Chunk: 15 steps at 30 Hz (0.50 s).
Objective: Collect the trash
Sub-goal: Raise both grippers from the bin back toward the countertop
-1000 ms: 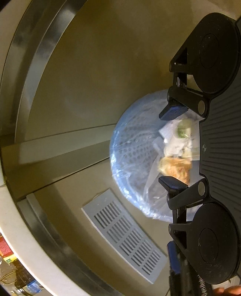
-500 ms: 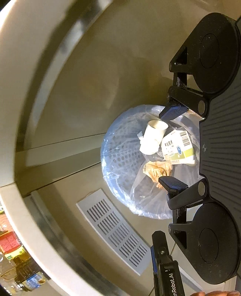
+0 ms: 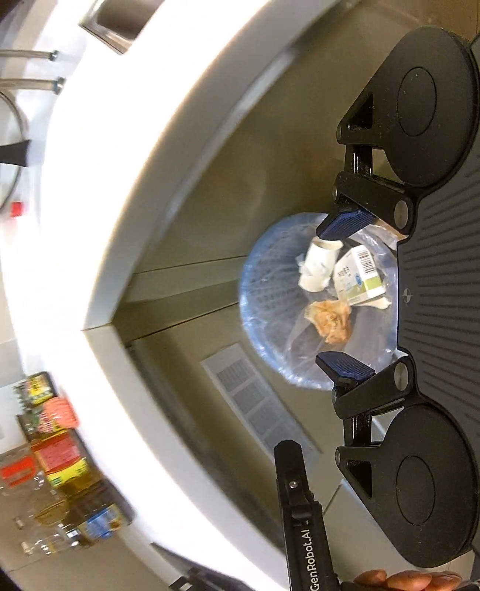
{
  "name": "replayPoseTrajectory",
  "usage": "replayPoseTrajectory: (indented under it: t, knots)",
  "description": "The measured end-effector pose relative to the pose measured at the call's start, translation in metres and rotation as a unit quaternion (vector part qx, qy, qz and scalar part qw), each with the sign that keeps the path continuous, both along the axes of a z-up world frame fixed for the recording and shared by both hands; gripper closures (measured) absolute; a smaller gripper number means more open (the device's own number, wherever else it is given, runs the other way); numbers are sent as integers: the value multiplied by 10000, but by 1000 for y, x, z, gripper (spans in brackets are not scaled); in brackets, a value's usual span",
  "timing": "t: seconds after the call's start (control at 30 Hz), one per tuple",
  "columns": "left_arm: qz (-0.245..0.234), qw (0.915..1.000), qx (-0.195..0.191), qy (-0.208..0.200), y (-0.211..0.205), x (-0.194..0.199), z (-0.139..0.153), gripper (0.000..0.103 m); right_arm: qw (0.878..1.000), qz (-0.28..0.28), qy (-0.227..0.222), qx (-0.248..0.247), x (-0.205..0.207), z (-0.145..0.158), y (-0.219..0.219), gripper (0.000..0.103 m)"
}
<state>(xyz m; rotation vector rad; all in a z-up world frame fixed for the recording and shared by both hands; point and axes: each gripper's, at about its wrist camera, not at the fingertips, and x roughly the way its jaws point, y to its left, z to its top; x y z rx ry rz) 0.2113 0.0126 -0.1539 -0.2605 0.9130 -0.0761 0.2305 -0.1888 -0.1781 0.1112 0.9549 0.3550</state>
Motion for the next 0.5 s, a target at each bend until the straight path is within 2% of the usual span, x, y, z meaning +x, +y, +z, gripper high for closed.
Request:
replayPoseTrajectory:
  t: [0.33,0.5]
  knots:
    - [-128,9988,137,-444,-4,-5,53,43,9976,-44,-686,89,-15,54,-4,36]
    - [-102,9979,179,-613,-2,-5,68,34,9957,-111,-902,162,-16,77,-8,36]
